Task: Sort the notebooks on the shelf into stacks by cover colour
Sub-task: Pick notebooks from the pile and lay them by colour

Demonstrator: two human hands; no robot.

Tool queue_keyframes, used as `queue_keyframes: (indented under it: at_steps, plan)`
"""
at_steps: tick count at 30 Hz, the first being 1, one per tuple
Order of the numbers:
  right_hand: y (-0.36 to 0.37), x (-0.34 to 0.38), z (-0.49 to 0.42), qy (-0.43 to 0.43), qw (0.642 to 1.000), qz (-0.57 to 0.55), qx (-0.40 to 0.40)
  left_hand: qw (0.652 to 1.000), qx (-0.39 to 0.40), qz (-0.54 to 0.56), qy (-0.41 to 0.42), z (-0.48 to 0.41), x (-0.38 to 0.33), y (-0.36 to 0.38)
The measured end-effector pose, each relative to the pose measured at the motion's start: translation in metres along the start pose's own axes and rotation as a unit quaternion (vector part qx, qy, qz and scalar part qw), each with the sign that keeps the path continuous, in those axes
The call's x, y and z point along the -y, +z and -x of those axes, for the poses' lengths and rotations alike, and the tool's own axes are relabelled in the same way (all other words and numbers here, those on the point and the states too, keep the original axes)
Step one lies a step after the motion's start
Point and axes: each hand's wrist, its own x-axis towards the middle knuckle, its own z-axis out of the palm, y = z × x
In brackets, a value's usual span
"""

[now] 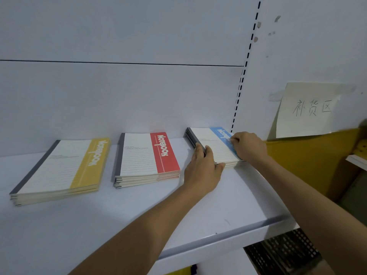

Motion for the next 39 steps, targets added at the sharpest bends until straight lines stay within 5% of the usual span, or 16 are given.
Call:
queue_keyframes:
  at_steps: [8,18,21,28,39]
  plan:
    - [-0.018,0.023,0.019,-0.036,0.993,-0.032,-0.105,0.995,-0.028,-0.099,0.017,0.006,-0.002,0.003]
    - [-0.048,0.072,0.046,-0.153,0.967,-0.172,-0.110,0.966,-0.101,-0.184,0.147,0.041,-0.001,-0.058]
    - [-0.050,0.096,0.054,-0.174,0.955,-0.219,-0.102,0.944,-0.177,-0.239,0.143,0.065,0.028,-0.091]
    - [-0.023,0.205,0.101,-0.328,0.886,-0.327,0.013,0.916,-0.283,-0.283,0.031,0.152,0.123,-0.146]
    - [0.004,0.385,0.254,-0.466,0.819,-0.318,0.100,0.903,-0.271,-0.296,-0.151,0.328,0.240,-0.235]
